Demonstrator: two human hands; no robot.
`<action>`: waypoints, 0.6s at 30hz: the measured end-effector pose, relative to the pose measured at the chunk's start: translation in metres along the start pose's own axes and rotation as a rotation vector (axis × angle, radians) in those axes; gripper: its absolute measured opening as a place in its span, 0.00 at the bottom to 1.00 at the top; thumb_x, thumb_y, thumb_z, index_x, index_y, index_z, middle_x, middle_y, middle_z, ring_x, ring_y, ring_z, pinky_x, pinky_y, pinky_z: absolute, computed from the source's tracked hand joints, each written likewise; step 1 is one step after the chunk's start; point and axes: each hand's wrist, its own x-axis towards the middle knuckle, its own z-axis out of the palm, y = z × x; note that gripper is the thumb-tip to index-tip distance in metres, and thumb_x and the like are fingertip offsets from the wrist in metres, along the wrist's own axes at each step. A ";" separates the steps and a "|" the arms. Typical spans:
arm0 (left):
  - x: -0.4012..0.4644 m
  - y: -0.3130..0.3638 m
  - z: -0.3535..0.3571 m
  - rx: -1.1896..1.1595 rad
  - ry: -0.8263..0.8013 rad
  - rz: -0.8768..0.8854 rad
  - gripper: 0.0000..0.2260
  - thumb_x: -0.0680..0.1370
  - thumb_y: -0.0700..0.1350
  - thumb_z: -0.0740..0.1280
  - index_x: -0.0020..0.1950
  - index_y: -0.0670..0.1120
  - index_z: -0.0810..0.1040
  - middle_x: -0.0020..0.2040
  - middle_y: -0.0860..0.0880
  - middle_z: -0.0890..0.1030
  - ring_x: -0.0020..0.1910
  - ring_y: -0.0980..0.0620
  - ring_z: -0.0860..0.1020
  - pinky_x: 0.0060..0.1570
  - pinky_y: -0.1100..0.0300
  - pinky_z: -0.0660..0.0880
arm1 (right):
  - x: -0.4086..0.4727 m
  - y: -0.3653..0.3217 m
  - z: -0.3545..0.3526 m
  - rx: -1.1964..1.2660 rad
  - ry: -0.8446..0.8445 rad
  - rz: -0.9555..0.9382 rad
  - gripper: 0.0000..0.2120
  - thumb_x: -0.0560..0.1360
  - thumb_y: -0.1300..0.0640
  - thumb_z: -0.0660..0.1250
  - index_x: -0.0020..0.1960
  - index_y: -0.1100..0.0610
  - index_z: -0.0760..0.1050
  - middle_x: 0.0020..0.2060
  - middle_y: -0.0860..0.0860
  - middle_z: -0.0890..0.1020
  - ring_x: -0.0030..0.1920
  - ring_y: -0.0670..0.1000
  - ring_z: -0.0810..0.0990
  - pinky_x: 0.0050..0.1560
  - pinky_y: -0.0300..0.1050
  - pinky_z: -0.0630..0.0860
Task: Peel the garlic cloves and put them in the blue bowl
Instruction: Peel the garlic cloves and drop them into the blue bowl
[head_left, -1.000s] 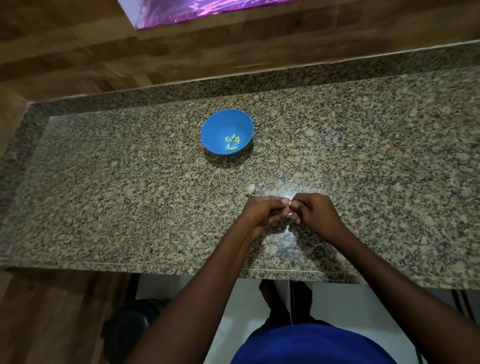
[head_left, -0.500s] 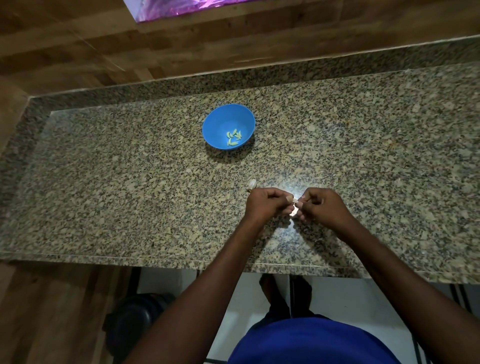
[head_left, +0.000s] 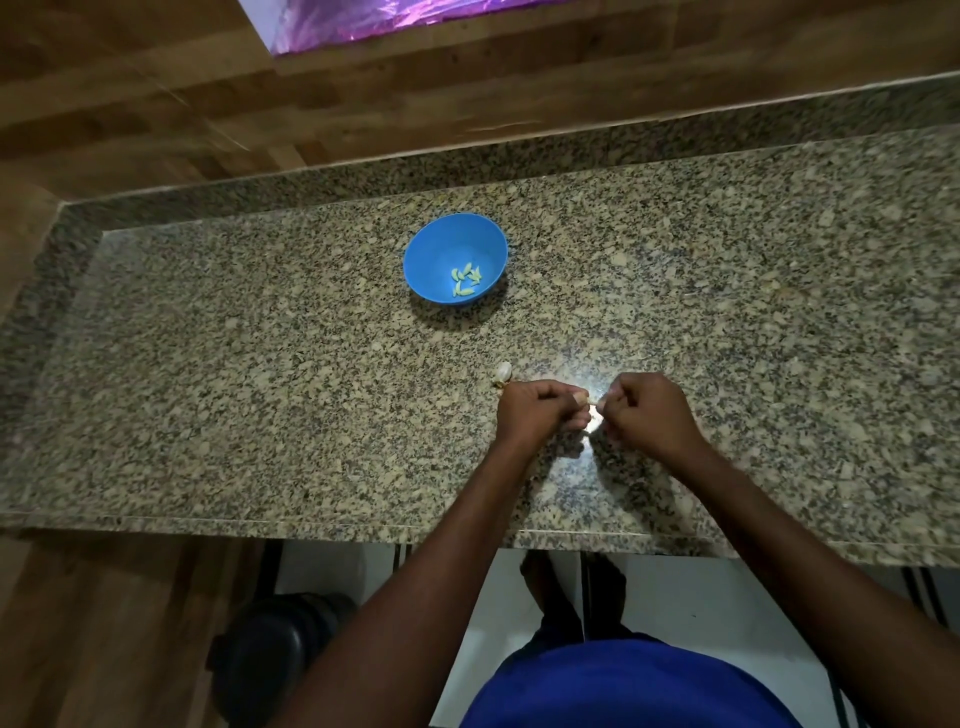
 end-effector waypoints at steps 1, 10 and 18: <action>0.000 0.002 0.001 -0.039 0.003 -0.043 0.04 0.76 0.31 0.72 0.49 0.31 0.82 0.36 0.39 0.84 0.32 0.50 0.83 0.38 0.62 0.83 | -0.001 0.001 0.002 -0.188 0.078 -0.142 0.08 0.73 0.63 0.69 0.35 0.58 0.76 0.28 0.52 0.80 0.30 0.54 0.78 0.33 0.44 0.73; 0.002 -0.001 0.002 -0.055 -0.025 0.006 0.03 0.77 0.32 0.71 0.49 0.36 0.83 0.37 0.42 0.85 0.34 0.52 0.83 0.41 0.60 0.82 | 0.002 -0.004 -0.002 0.631 -0.137 0.367 0.08 0.76 0.68 0.63 0.40 0.66 0.76 0.27 0.55 0.77 0.24 0.49 0.73 0.24 0.37 0.70; 0.002 -0.003 0.001 -0.065 -0.024 -0.044 0.02 0.76 0.32 0.72 0.47 0.36 0.83 0.39 0.39 0.84 0.34 0.50 0.83 0.39 0.61 0.83 | 0.002 0.001 -0.003 0.631 -0.220 0.416 0.09 0.77 0.67 0.63 0.39 0.63 0.76 0.27 0.55 0.78 0.25 0.51 0.74 0.25 0.39 0.73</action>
